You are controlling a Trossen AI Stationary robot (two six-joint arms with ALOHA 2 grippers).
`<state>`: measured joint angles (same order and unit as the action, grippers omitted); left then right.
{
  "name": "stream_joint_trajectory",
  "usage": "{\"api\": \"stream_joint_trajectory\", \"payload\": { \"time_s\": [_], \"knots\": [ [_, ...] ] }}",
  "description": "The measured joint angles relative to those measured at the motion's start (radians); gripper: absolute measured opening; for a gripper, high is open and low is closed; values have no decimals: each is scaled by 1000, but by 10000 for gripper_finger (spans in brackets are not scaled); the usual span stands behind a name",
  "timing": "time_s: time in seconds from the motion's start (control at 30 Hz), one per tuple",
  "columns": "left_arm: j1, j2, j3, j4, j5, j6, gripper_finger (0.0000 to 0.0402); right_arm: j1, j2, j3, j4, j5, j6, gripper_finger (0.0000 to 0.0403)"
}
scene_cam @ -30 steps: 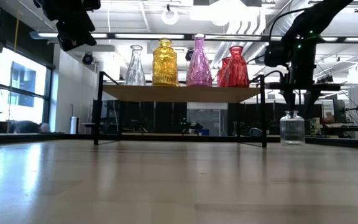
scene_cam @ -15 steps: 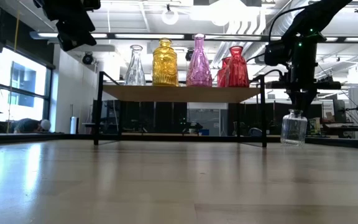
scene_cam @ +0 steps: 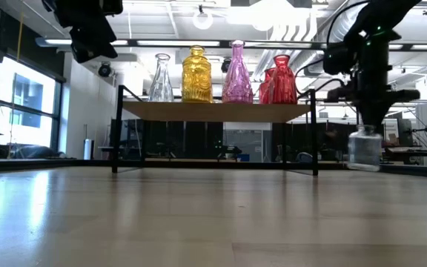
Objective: Sort vases onto shelf
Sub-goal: Put the transparent vase aligned with the other transparent vases on the shelf
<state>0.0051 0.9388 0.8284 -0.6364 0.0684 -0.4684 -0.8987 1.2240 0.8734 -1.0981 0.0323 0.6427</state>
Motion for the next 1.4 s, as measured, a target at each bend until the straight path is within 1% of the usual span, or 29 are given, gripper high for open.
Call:
{"api": "stream_joint_trajectory", "payload": {
  "time_s": [0.1, 0.3, 0.43, 0.57, 0.7, 0.8, 0.93, 1.17, 1.3, 1.4],
  "knots": [
    [0, 16, 0, 13, 0, -1, 140, 30, -24, 0, -19, 0, -19, 5],
    [0, 44, 0, 14, 0, -27, 140, 89, -60, 1, -19, 1, 0, 5],
    [0, 53, 0, 13, 30, -55, 140, 132, -76, 2, -21, -18, 12, 5],
    [1, 52, 0, 11, 38, -77, 140, 186, -79, 2, -24, -29, 32, 6],
    [2, 52, 0, 11, 97, -90, 141, 231, -79, 2, -24, -23, 55, 6],
    [2, 52, 0, 13, 119, -112, 149, 255, -79, 3, -23, -14, 60, 6],
    [2, 52, 0, 17, 127, -85, 171, 290, -79, 3, -20, -14, 84, 6],
    [-20, 52, 0, 148, 140, 10, 207, 382, -79, 4, -20, -74, 129, 6],
    [-40, 53, 0, 250, 140, 44, 213, 463, -79, 4, -19, -90, 174, 7],
    [-50, 53, 0, 299, 140, 42, 214, 502, -79, 4, -19, -90, 207, 7]
  ]
}}
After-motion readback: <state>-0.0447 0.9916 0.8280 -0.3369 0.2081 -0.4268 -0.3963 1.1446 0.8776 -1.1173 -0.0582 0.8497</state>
